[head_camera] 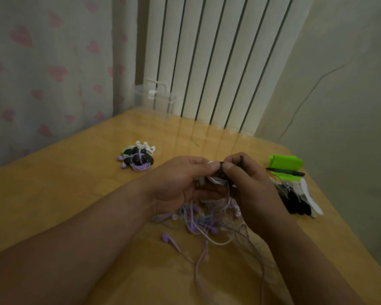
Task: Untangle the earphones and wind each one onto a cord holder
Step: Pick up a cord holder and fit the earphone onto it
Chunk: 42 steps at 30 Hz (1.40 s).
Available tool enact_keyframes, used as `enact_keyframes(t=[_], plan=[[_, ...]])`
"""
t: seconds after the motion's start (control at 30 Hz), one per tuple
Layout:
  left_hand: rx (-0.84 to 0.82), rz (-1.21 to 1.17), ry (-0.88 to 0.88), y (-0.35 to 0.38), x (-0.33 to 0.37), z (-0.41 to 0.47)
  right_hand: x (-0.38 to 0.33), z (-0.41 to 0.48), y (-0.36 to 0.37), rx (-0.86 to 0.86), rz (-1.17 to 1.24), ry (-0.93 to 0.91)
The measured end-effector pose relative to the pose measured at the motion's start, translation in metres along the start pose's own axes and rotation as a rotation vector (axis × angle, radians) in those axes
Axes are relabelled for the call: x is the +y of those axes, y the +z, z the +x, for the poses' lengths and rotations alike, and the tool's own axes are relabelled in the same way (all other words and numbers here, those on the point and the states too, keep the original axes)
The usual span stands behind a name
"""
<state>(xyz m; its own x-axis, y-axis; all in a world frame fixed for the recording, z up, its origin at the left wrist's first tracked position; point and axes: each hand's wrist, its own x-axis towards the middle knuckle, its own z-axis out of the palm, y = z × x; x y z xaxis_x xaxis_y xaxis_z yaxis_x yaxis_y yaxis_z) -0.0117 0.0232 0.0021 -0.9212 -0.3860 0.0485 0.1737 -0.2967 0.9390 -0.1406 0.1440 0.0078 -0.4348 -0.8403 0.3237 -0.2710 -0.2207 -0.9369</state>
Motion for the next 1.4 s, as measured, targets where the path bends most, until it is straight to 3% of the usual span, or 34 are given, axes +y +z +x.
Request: enact_keyframes(t=[0.2, 0.37, 0.6, 0.77, 0.87, 1.07, 1.4], plan=[[0.088, 0.038, 0.040, 0.006, -0.006, -0.002, 0.001, -0.003, 0.009, 0.100, -0.222, -0.136], [0.148, 0.229, 0.107, 0.006, -0.006, -0.002, 0.007, -0.004, 0.009, 0.058, -0.395, -0.192], [0.136, 0.293, 0.156, 0.010, -0.003, 0.000, 0.011, 0.002, 0.006, 0.051, -0.596, -0.288], [0.135, 0.263, 0.195, 0.011, -0.006, 0.000, 0.006, 0.002, 0.011, -0.056, -0.640, -0.220], [0.166, 0.247, 0.235, 0.009, -0.005, 0.000, 0.002, -0.003, 0.010, -0.094, -0.566, -0.216], [0.135, 0.210, 0.230, 0.008, -0.002, -0.001, 0.000, -0.004, 0.001, 0.019, -0.333, -0.167], [0.189, 0.290, 0.227, 0.008, -0.006, 0.001, 0.001, -0.001, -0.002, 0.075, -0.264, -0.100]])
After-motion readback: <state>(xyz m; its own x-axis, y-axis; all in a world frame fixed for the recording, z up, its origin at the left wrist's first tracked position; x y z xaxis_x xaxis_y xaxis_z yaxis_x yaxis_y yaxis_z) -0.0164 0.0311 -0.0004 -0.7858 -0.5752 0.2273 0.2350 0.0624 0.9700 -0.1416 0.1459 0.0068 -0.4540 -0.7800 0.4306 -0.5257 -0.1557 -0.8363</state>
